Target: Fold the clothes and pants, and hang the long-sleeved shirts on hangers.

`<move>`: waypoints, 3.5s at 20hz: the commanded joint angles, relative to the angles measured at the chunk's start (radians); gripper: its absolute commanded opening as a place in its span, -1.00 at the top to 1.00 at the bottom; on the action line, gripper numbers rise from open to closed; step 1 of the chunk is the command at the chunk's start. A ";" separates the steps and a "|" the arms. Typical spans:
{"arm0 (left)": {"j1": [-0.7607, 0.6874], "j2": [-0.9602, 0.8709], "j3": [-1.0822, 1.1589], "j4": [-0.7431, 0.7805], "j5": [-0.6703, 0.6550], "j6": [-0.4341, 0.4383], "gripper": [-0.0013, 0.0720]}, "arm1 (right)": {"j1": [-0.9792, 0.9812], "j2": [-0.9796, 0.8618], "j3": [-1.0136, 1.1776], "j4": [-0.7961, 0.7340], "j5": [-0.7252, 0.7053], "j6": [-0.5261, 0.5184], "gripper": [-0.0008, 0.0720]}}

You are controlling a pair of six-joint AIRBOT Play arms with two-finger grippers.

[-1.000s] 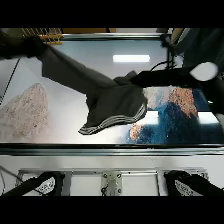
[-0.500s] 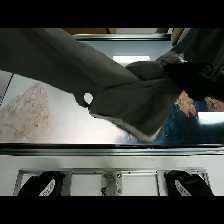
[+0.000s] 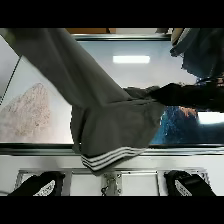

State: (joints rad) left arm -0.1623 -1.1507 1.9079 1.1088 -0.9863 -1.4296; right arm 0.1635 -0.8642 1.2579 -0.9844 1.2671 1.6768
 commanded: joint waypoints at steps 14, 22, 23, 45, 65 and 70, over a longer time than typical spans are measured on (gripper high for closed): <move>0.070 -0.563 0.001 0.026 0.006 -0.131 -0.84 | -0.101 -0.431 -0.014 -0.235 -0.537 0.082 -0.68; 0.259 -0.174 -0.718 0.103 -0.188 -0.130 -0.84 | -0.164 -0.169 -0.057 -0.235 -0.261 0.010 -0.63; 0.268 -0.133 -0.842 0.103 -0.183 -0.130 -0.84 | -0.164 -0.149 -0.064 -0.235 -0.243 0.010 -0.63; 0.119 0.076 -1.555 -0.383 0.467 -0.375 -0.84 | -0.160 -0.106 -0.072 -0.155 -0.229 0.010 -0.63; 0.101 0.225 -1.457 -0.211 0.315 -0.217 0.95 | -0.348 -0.108 -0.888 0.162 -0.494 0.098 -0.71; 0.101 0.226 -1.457 -0.212 0.308 -0.217 0.95 | -0.182 -0.110 -0.935 0.264 -0.749 0.036 -0.70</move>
State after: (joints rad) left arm -0.0612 -0.9276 0.4500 0.8909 -0.6701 -1.6478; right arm -0.0917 -0.9722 0.3637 -0.8082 0.7002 1.7382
